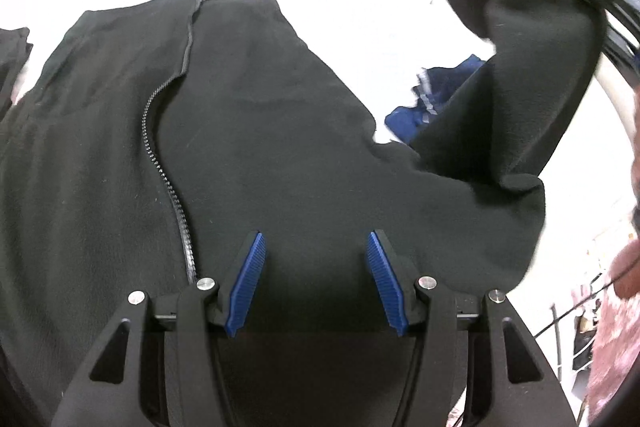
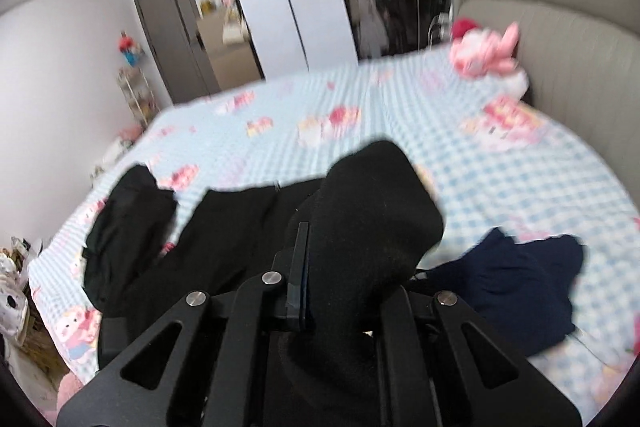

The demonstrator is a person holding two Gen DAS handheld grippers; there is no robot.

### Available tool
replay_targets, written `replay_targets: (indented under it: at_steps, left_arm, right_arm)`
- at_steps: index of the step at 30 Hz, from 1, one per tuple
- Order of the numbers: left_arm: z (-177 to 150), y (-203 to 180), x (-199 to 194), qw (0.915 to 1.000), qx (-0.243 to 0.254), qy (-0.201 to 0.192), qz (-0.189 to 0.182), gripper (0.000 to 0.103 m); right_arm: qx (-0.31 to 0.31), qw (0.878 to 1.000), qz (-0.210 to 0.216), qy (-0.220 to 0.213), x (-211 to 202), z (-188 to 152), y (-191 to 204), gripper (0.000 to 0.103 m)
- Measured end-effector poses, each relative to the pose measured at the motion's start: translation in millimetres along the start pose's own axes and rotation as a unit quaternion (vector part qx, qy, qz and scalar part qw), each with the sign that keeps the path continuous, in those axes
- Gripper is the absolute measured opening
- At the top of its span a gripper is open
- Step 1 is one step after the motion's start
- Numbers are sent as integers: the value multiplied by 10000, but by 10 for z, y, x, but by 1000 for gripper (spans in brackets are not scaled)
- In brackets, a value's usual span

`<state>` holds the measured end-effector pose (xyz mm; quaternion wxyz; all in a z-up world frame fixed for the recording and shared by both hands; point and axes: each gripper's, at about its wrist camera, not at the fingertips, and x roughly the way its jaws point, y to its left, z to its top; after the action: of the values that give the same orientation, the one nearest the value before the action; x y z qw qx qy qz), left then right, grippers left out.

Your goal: Fold clothes

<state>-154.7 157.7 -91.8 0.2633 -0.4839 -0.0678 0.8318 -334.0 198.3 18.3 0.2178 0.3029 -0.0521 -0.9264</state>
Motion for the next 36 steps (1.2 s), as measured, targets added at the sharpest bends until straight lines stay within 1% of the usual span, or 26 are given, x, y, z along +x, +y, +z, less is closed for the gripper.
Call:
replay_targets:
  at_steps: [3,4,6,7,9,10,12,13,15,16,18,19,20,21,22,23,26,27,28,29,30,31,32,33,34,36]
  left_arm:
    - [-155,-37,-128,10000,43,31,-78,56]
    - [-211,-44,-158,9999,75,58,-94,56]
    - [-328,-63,-162,9996,185,170,-100,56]
    - [-379,-61,-153,9994,232,236,-95,56]
    - [-367,-70,-97,9987,310,408,-37,56]
    - [-394,-62,-36,9981,354,504,97,56]
    - [-456,-38,58,9964,407,684,307,56]
    - [-491,-23,90,9955,416,763,379,56]
    - [-524,-17,32,9970,347,659,200,56]
    - [-522,-30,-16,9979,318,571,-34,56]
    - [-516,-126,-112,9977,282,334,-518,56]
    - [-515,-192,-151,9965,294,229,-748,56]
    - [-513,-278,-140,9950,374,216,-903,56]
    - [-513,-373,-102,9936,458,231,-1010,56]
    - [-521,-471,-48,9920,548,279,-1107,56]
    - [-536,-557,7,9915,619,340,-1091,56]
    - [-586,-810,226,9907,867,492,-926,56]
    - [-591,-872,289,9911,983,538,-723,56]
    - [-606,-959,416,9906,1114,656,-444,55]
    - [-626,-983,512,9894,1185,827,-170,52]
    - [-636,-992,569,9883,1206,934,-40,51]
    - [-646,-999,623,9870,1227,1035,83,50]
    - [-641,-995,612,9866,1244,1049,84,51]
    - [-638,-982,601,9855,1292,1099,104,51]
    - [-635,-968,592,9842,1338,1150,123,51]
    - [-633,-906,627,9820,1374,1287,141,51]
  right_arm:
    - [136,9987,-55,-497,-616,-136,57,8]
    - [330,9970,-147,-681,-859,-248,26,8]
    - [677,9938,-384,-791,-1089,-454,-103,9]
    - [890,9921,-521,-720,-1134,-574,-240,12]
    - [1315,9865,-794,-572,-1222,-817,-518,13]
    - [1526,9826,-930,-497,-1266,-938,-657,14]
    - [1858,9746,-1075,-639,-1413,-1109,-865,14]
    - [1798,9731,-1238,-740,-1497,-1148,-897,14]
    - [1683,9703,-1478,-916,-1629,-1188,-944,14]
    - [1633,9692,-1552,-991,-1676,-1189,-959,15]
    - [1652,9709,-1513,-841,-1637,-1157,-976,25]
    - [1700,9719,-1488,-668,-1618,-1190,-976,37]
    - [1801,9730,-1338,-539,-1591,-1265,-979,54]
    - [1903,9737,-1185,-411,-1564,-1340,-982,61]
    - [2032,9753,-828,-267,-1487,-1461,-954,66]
    - [2076,9765,-571,-97,-1406,-1562,-916,66]
    - [1782,9810,-622,457,-1112,-1775,-720,67]
    - [1674,9818,-766,457,-1030,-1805,-702,67]
    - [1566,9824,-913,452,-948,-1833,-685,70]
    - [1457,9826,-1060,447,-867,-1861,-668,73]
    - [1347,9825,-1206,441,-785,-1890,-651,73]
    - [1390,9772,-1525,499,-684,-1906,-737,70]
    - [1461,9734,-1690,506,-648,-1902,-817,47]
    - [1574,9718,-1719,356,-705,-1860,-910,36]
    - [1687,9699,-1745,201,-764,-1818,-1003,29]
    - [1811,9668,-1792,-200,-938,-1698,-1171,25]
